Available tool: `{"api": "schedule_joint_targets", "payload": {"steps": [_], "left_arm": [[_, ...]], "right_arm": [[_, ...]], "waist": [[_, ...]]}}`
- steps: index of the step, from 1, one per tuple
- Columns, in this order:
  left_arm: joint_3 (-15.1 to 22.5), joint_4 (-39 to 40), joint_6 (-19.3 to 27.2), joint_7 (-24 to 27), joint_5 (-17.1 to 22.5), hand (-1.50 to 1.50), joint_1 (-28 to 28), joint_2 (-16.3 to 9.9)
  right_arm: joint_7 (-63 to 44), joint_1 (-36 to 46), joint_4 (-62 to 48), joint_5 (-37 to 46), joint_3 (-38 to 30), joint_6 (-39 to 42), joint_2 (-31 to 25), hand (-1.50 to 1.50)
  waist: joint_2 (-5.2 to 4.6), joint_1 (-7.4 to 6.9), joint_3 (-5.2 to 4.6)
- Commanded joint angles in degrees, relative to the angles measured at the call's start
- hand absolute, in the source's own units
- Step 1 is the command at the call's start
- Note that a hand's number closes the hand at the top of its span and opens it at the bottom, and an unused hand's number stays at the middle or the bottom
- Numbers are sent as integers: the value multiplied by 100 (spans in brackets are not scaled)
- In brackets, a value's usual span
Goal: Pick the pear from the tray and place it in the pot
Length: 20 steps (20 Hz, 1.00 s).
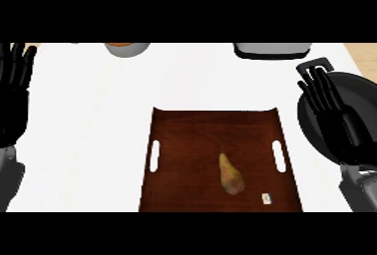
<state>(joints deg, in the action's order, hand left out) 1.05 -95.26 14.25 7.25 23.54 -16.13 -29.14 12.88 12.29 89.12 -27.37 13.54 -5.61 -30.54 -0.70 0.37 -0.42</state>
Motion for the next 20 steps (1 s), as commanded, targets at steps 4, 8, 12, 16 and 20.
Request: {"api": "schedule_joint_targets", "payload": {"steps": [4,8,12,16,20], "left_arm": [[622,530,210,330,-523,0,871,694],[922,584,335,3,-500,0,1087,907],[1271,667,433,544,-825,0,1661,1306],[1386,562,682,128,-1060,0,1437,1431],[1357,237,612,24,-1082,0,1618,1437]], "right_arm": [[375,294,575,391,-305,612,-675,150],[-324,163,-370,1963,-584,-694,-1590,-150],[217,-816,815,2754,489,-1436,-443,-150],[448,-1267,1666,3195,825,-1661,-122,-150],[-1190,-1004,2423,3665,814,-1224,-695,-150]], "waist": [[79,4,36],[47,117,-7],[94,29,37],[86,18,42],[89,-39,37]]}}
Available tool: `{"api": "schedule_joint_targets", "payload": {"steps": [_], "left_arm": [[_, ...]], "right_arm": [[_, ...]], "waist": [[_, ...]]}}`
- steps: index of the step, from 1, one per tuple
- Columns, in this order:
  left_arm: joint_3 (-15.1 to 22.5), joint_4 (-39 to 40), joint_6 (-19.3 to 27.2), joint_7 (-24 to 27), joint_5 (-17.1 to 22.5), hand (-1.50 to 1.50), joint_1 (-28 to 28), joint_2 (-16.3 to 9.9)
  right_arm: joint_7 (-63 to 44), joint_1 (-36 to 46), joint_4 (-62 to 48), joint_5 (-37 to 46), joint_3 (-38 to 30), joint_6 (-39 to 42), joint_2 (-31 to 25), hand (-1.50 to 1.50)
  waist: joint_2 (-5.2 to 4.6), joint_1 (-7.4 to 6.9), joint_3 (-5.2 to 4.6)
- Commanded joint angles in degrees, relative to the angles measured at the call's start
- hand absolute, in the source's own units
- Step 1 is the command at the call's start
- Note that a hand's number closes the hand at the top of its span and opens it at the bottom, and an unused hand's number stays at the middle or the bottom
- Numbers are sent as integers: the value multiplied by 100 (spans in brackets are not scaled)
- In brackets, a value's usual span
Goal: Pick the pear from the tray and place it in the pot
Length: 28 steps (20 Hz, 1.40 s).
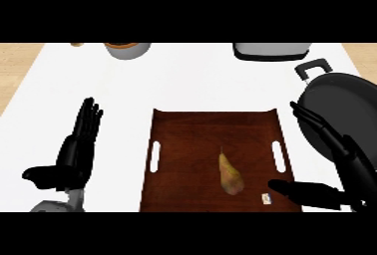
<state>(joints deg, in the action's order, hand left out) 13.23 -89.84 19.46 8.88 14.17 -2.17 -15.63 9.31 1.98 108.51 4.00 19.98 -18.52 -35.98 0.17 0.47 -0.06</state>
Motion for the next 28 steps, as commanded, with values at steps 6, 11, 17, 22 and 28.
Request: {"api": "schedule_joint_targets", "payload": {"steps": [6,11,17,22,28], "left_arm": [[89,24,-16,153,-120,0,139,116],[274,54,30,-3,-255,0,-41,243],[66,67,5,-52,-293,0,-28,283],[126,-175,88,-299,-471,0,25,408],[-325,-114,-448,201,-250,0,418,175]], "right_arm": [[-2779,262,899,1170,1025,1334,-1187,-150],[-4562,1065,1057,1363,1734,2385,-959,-150],[-5590,1547,396,1632,2188,2902,414,-150],[-5604,1551,-187,1986,2251,3249,882,-150],[-5718,1147,-360,2293,2233,3594,1043,-150]], "waist": [[11,-91,-32],[-14,-218,-22],[-18,-105,3],[-13,-72,7],[-10,-66,6]]}}
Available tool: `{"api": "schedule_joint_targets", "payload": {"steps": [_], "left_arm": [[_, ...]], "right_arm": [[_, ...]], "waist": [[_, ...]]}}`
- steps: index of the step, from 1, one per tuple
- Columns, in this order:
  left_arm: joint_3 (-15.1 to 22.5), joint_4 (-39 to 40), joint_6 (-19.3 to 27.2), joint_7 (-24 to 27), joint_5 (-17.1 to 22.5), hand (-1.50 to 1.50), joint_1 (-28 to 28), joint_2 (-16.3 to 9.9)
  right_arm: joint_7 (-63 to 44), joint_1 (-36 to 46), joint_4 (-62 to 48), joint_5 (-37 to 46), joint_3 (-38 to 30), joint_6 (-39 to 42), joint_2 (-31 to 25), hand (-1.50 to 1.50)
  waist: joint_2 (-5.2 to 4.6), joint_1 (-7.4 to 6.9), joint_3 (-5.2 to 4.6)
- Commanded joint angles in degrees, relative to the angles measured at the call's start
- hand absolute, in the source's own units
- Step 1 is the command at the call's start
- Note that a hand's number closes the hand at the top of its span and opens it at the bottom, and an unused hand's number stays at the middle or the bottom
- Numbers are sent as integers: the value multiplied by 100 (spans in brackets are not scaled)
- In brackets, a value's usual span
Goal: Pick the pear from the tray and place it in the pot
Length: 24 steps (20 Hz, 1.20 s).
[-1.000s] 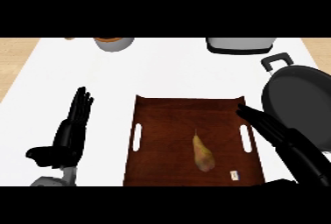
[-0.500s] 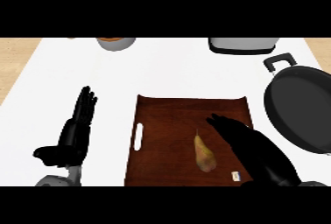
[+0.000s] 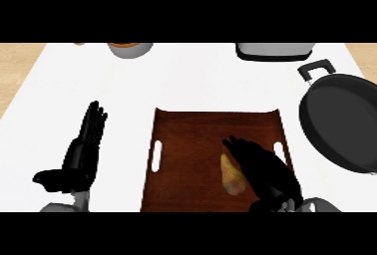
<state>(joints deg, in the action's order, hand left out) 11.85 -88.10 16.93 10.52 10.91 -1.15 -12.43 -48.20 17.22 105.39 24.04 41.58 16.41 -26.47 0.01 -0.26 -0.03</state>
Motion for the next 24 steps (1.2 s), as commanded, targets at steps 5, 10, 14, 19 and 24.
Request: {"api": "schedule_joint_targets", "payload": {"steps": [5,10,14,19,24], "left_arm": [[-210,-54,-108,-256,-241,0,-34,172],[-299,-179,-211,-371,-295,0,-49,278],[-341,-58,-313,-74,-396,0,97,425],[-102,-161,19,-302,-858,0,13,802],[-525,138,-446,-209,-589,0,-209,509]], "right_arm": [[517,-373,-731,721,-245,334,681,-150],[1138,-184,-1669,1139,-524,295,1111,-150],[1267,-327,-1822,1535,-579,298,1303,-150],[1100,-709,-1283,1747,-703,630,1439,-150],[2036,-461,-1967,2409,-550,-156,1526,150]], "waist": [[1,18,3],[-2,7,3],[-1,11,3],[3,27,3],[-3,25,3]]}}
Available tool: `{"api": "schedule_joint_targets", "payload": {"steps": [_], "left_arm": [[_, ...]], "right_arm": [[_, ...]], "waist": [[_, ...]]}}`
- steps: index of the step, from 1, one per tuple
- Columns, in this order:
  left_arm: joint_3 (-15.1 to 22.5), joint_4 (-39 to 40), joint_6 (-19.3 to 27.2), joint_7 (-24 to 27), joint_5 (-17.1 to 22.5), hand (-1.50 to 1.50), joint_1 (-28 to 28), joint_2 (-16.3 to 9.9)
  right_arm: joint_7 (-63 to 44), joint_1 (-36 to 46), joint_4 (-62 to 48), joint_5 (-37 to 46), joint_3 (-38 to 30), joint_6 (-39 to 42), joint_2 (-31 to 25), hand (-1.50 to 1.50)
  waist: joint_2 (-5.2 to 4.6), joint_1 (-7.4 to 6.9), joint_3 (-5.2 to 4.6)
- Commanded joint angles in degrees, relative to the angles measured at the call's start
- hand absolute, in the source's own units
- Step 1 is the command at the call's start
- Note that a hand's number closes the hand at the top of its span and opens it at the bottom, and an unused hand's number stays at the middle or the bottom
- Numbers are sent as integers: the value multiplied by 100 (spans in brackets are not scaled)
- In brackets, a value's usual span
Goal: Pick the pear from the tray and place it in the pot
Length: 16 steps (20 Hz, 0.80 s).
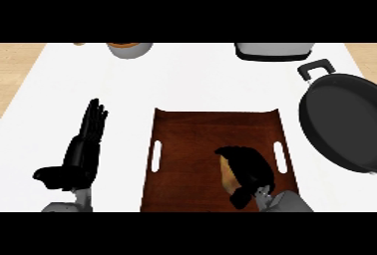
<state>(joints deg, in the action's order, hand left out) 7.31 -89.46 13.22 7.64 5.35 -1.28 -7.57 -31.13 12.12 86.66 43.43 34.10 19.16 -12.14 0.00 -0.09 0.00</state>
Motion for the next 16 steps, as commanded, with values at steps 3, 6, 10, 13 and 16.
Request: {"api": "schedule_joint_targets", "payload": {"steps": [3,6,10,13,16], "left_arm": [[62,-77,28,-48,-150,0,80,117],[56,340,67,357,-292,0,11,342],[-11,-256,-134,-46,-231,0,248,253],[-19,-364,-301,-92,-119,0,248,88],[-117,-232,-186,-11,-142,0,130,121]], "right_arm": [[836,11,-398,797,87,-906,-43,150],[665,-53,-56,970,58,-743,215,150],[1063,-248,104,1174,-260,-648,65,150],[517,681,-967,921,-1363,-944,343,150],[-776,811,-1294,965,-2709,-1448,41,150]], "waist": [[0,-3,2],[2,12,-1],[5,5,0],[-20,-112,4],[-153,4,10]]}}
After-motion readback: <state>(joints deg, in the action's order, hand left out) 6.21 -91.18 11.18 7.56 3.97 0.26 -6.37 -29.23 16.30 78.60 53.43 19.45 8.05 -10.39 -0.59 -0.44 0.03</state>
